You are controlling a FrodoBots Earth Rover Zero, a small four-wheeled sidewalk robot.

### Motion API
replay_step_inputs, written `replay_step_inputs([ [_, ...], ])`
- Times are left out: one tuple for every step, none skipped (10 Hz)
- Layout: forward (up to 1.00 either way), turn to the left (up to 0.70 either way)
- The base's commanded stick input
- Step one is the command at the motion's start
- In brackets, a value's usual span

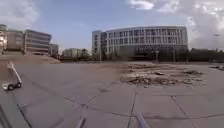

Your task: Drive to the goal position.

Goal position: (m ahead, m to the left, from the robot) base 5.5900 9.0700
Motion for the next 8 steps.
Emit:
replay_step_inputs([
  [0.70,0.14],
  [0.70,0.14],
  [0.70,0.14],
  [0.70,0.14],
  [0.70,0.14],
  [0.70,0.14],
  [0.70,0.14],
  [0.70,0.14],
])
